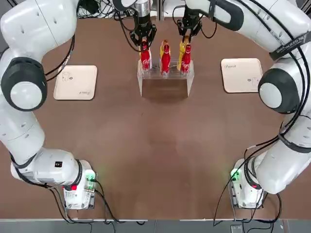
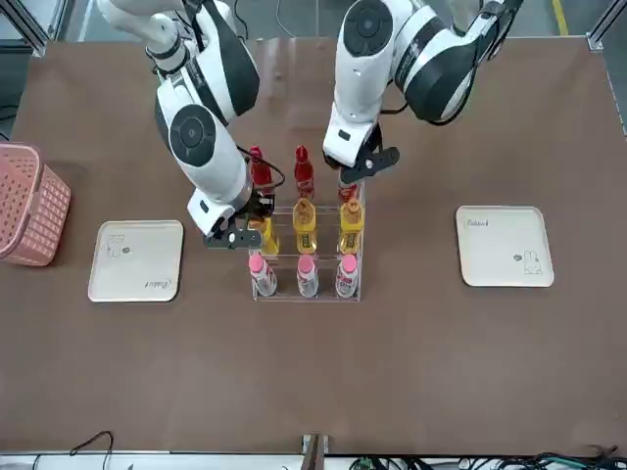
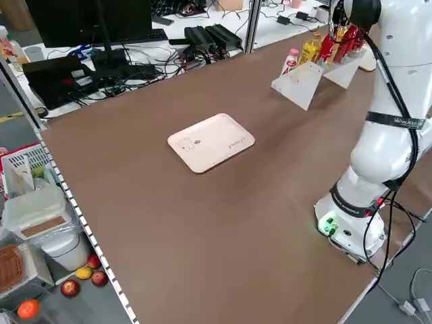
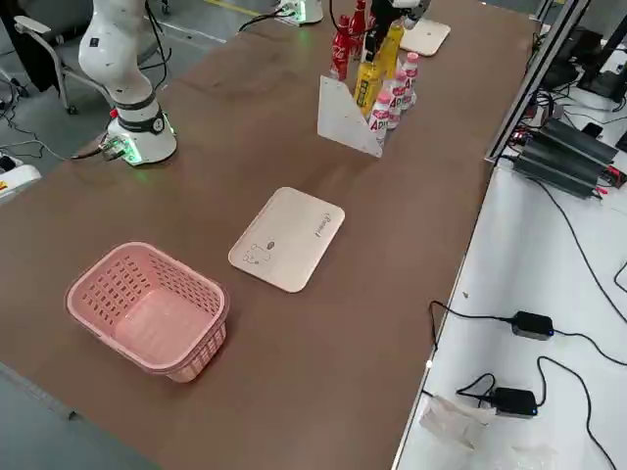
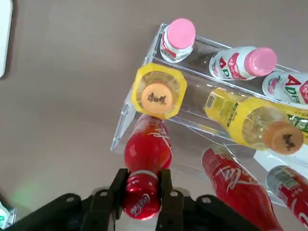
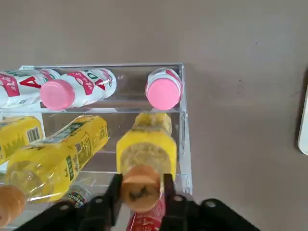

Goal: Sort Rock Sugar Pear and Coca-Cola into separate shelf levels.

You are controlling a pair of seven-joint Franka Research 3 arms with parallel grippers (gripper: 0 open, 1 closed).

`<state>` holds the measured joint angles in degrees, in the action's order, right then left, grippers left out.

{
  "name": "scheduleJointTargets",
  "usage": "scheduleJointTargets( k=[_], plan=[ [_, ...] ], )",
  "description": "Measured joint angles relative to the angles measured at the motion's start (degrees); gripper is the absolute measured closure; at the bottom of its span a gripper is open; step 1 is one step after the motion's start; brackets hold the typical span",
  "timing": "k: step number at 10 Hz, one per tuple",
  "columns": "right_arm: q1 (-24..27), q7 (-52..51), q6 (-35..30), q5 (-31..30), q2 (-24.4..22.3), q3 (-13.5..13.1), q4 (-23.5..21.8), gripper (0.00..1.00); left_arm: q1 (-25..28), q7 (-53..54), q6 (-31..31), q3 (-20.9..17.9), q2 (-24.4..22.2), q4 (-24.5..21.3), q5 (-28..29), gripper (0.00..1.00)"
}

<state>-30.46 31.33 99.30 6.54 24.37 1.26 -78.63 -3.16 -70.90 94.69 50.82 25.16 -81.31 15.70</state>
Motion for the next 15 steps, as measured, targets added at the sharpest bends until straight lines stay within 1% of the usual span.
scheduleJointTargets(
  k=[1,2,3,4,5,6,7,9,10,12,14,15],
  plan=[
    [0.0,0.1,0.2,0.0,0.0,0.0,0.0,0.37,0.1,0.1,0.0,0.0,0.0,0.1,0.0,0.67],
    [0.0,0.5,0.4,0.0,0.0,0.0,0.0,0.24,0.2,0.1,0.0,-0.1,0.1,0.1,0.1,0.55],
    [0.0,0.9,0.6,0.0,0.0,0.0,0.0,0.08,0.4,0.1,0.0,-0.1,0.3,0.1,0.1,0.41],
    [0.0,1.0,0.7,0.0,0.0,-0.1,0.0,0.01,0.7,0.1,0.0,-0.1,0.3,0.2,0.1,0.28],
    [0.2,1.1,0.8,0.0,-0.1,-0.3,0.1,0.0,1.0,0.1,0.0,-0.1,0.2,0.7,0.1,0.12],
    [1.1,1.1,0.9,0.0,-0.2,-0.6,0.4,0.0,1.4,0.1,-0.4,0.0,-0.2,1.7,0.1,0.0],
    [2.9,0.8,0.9,0.0,-0.4,-0.9,1.0,0.0,2.0,0.1,-1.6,0.1,-0.8,2.9,-0.5,0.0],
    [8.9,-5.5,0.9,-0.1,-1.4,-1.2,2.3,0.0,5.0,0.8,-4.3,0.3,-2.6,5.4,-2.1,0.0],
    [12.1,-9.9,0.7,-0.4,-2.2,-1.5,2.6,0.0,7.7,2.9,-4.8,0.3,-3.6,5.9,-2.7,0.0],
    [18.5,-18.3,0.6,-3.1,-3.5,-1.7,2.8,0.0,14.3,7.9,-5.0,0.3,-5.1,6.0,-3.9,0.0],
    [24.1,-23.5,0.0,-4.8,-4.6,-1.8,3.0,0.0,19.2,12.9,-7.0,0.3,-6.0,5.8,-4.1,0.0],
    [26.1,-25.6,-1.7,-5.9,-5.2,-1.8,3.0,0.0,21.6,15.9,-7.4,0.3,-5.9,5.4,-4.1,0.0]
  ],
)
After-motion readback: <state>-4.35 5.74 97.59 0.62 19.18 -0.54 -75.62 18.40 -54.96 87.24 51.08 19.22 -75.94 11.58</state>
